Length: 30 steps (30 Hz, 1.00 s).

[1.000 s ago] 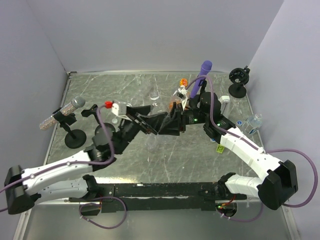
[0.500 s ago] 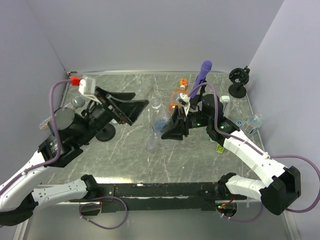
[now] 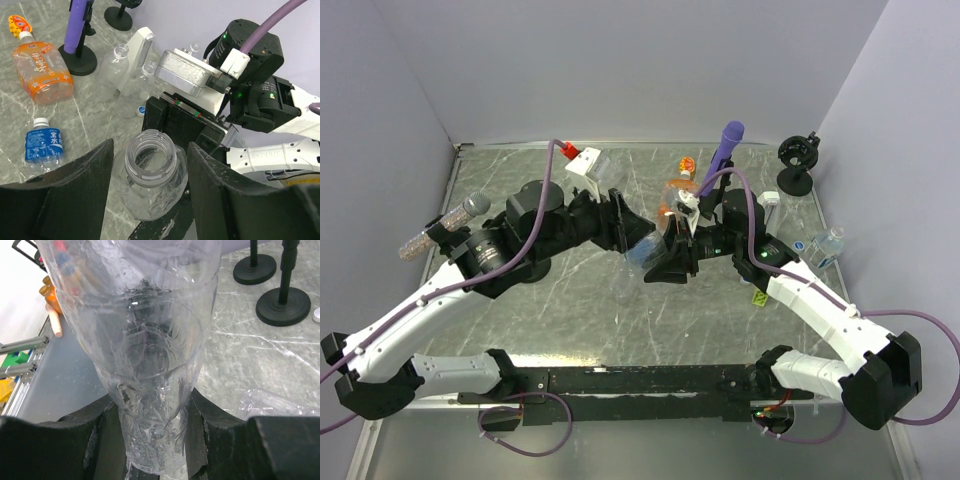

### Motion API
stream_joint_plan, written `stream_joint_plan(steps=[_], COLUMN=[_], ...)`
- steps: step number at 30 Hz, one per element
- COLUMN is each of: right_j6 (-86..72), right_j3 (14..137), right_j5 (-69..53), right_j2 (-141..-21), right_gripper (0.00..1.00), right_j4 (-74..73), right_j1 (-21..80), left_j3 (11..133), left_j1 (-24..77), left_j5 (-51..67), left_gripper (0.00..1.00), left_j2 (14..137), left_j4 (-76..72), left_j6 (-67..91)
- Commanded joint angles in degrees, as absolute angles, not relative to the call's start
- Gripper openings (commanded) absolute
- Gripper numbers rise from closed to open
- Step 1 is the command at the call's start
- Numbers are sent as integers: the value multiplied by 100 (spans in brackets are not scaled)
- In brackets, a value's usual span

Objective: Unscrew the bottle caps
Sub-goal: Place the plastic bottle at the center of the board.

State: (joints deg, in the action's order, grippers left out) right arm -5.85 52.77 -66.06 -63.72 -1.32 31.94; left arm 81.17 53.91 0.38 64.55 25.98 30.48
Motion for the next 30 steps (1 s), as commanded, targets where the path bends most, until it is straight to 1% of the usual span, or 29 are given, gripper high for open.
stream_joint_plan(steps=[1,3,5,8,13,15,24,30], right_j6=[-413,-404,-422,-431,-457,-457,-483,-492], right_j3=[5309,5309,5309,5317,5335,5335,5335,5335], right_j5=[-6759,-6768,-6768,-6794,-6820,-6820,-6829,-6838], right_j2=[-6275,-6284,-6302,-6319,-6354,-6354,-6381,-6390], right_gripper=[35,36,35,36,36,36,36,36], right_j4=[44,44,53,53,62,62,79,88], right_j1=[3234,3234,3234,3243,3234,3234,3234,3234], left_j3=[8455,8385,8315,8253,8139,8121,8042,8112], left_j1=[5370,5353,5326,5291,5265,5256,5229,5229], left_j5=[79,35,18,18,53,88,307,299], left_gripper=[59,59,56,57,66,68,62,61], left_j2=[6337,6241,6109,6012,5915,5897,5976,6099], left_j4=[2575,2505,2435,2391,2224,2163,2074,2214], left_j6=[2988,3015,3058,3102,3190,3208,3234,3191])
